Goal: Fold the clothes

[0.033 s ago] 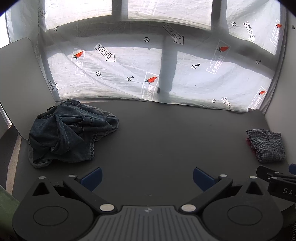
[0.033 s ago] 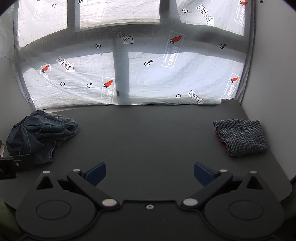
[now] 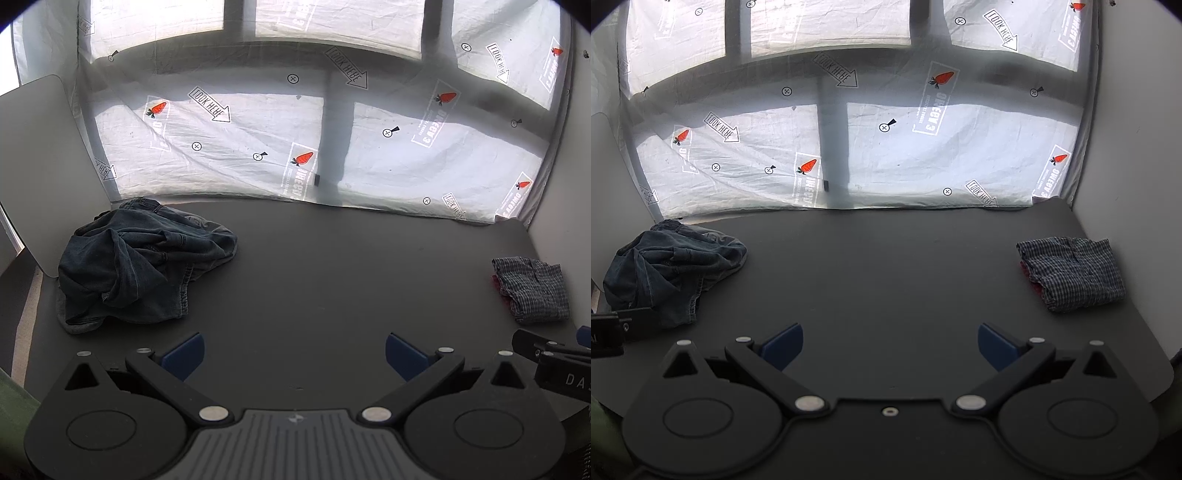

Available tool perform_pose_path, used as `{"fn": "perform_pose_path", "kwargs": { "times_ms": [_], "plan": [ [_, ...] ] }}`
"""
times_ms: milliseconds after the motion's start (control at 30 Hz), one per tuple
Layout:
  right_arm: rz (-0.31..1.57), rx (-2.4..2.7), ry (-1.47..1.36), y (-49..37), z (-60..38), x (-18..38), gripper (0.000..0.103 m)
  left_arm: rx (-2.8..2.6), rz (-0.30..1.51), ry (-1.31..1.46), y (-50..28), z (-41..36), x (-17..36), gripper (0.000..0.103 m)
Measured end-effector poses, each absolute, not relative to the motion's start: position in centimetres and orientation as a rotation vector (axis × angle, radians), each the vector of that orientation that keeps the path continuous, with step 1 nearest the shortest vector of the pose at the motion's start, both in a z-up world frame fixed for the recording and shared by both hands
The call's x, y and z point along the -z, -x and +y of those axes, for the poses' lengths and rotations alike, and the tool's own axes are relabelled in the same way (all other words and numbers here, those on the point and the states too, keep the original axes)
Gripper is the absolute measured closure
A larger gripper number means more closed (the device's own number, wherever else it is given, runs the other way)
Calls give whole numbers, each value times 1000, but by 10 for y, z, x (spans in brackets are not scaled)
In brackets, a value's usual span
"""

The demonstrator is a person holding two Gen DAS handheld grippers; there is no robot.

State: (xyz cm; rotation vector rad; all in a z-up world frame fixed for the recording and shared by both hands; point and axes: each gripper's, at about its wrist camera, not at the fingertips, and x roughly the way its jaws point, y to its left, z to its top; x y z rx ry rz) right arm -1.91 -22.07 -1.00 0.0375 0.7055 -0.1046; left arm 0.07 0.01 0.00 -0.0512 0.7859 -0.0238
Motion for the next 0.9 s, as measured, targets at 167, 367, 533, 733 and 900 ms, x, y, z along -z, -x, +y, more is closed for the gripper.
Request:
{"fn": "perform_pose_path", "kwargs": {
  "times_ms": [167,367,533,733,900],
  "plan": [
    [703,96,-37,22,-221,13,1,19,819,64,-14,3,0,0],
    [703,89,-32,22,-219,14,1,9,784,31,-1,-2,-4,0],
    [687,81,-48,22,-220,10,1,19,780,16,0,-3,-5,0],
    [671,77,-50,19,-217,8,1,26,776,8,-3,-6,-10,0],
    [663,61,-58,15,-214,9,1,18,786,-2,-6,-2,-5,0]
  ]
}}
